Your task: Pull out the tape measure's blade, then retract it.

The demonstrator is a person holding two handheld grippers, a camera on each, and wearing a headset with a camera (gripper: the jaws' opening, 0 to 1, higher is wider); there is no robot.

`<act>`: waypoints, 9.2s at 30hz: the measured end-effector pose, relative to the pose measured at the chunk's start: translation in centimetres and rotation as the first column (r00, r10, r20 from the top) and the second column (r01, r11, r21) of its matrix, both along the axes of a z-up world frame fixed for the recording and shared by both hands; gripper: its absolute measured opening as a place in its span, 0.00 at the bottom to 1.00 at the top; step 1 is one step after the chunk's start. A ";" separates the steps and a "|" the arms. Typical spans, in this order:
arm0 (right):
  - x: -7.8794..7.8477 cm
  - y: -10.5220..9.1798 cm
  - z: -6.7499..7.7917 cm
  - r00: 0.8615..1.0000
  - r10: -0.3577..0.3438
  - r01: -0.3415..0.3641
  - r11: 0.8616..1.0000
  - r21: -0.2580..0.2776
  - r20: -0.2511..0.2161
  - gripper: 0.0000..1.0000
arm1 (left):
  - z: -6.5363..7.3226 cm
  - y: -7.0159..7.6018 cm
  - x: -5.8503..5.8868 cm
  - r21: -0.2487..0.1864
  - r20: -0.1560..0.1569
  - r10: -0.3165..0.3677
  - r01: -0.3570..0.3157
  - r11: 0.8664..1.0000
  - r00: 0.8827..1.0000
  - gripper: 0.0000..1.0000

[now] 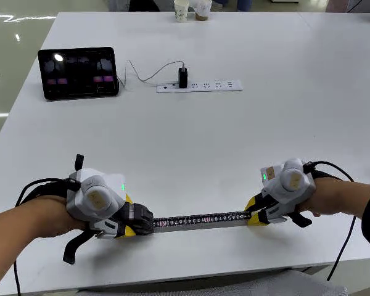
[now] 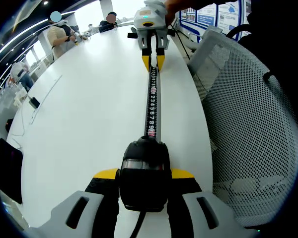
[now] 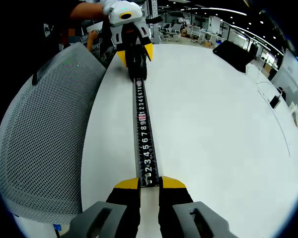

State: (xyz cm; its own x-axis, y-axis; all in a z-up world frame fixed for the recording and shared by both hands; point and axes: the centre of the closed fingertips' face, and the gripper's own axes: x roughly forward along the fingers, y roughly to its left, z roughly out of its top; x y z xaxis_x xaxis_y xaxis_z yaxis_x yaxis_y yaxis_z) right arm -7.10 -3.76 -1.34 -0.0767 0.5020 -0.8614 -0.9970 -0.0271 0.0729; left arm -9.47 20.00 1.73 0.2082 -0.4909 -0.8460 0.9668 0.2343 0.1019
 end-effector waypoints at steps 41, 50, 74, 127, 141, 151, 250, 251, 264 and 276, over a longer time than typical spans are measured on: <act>0.3 -2.0 -0.1 0.999 -0.043 0.043 0.999 -0.024 0.012 0.12 | -0.1 0.1 0.1 -0.014 -0.002 0.029 -0.029 0.999 1.000 0.32; 0.1 -1.8 0.0 0.997 -0.062 0.063 0.997 -0.034 0.042 0.13 | -0.1 0.1 0.2 -0.002 0.005 0.039 -0.039 0.999 0.999 0.32; 1.5 -3.2 2.9 0.925 -0.377 0.371 0.923 0.102 0.050 0.27 | 3.0 2.9 1.8 -0.223 -0.041 0.404 -0.402 0.888 0.914 0.62; -2.1 -10.7 4.8 0.754 -0.657 0.639 0.732 0.237 -0.004 0.90 | 4.0 9.2 -1.4 -0.358 -0.079 0.662 -0.642 0.679 0.745 0.99; -2.0 -11.5 5.1 0.760 -0.650 0.633 0.733 0.250 -0.020 0.99 | 4.0 8.9 -2.4 -0.350 -0.052 0.668 -0.640 0.684 0.742 0.99; -2.7 -11.4 5.5 0.785 -0.620 0.601 0.759 0.249 -0.006 0.99 | 4.4 8.4 -2.3 -0.360 -0.045 0.657 -0.626 0.692 0.752 0.99; 1.5 -2.2 1.4 0.994 -0.103 0.104 0.994 -0.034 0.039 0.94 | 1.4 1.5 1.7 -0.423 -0.088 0.945 -0.870 0.252 0.316 0.99; 1.5 -2.1 1.2 0.994 -0.105 0.106 0.994 -0.037 0.037 0.94 | 1.4 1.7 1.7 -0.422 -0.089 0.947 -0.873 0.246 0.310 0.99; 0.1 -1.3 0.4 1.000 0.011 -0.009 0.999 -0.048 0.028 0.60 | 1.3 1.4 1.6 -0.422 -0.072 0.940 -0.864 0.275 0.334 0.99; -0.4 -1.9 0.2 0.997 0.076 -0.074 0.994 -0.083 0.014 0.29 | 1.3 1.5 1.5 -0.424 -0.076 0.941 -0.865 0.269 0.331 0.99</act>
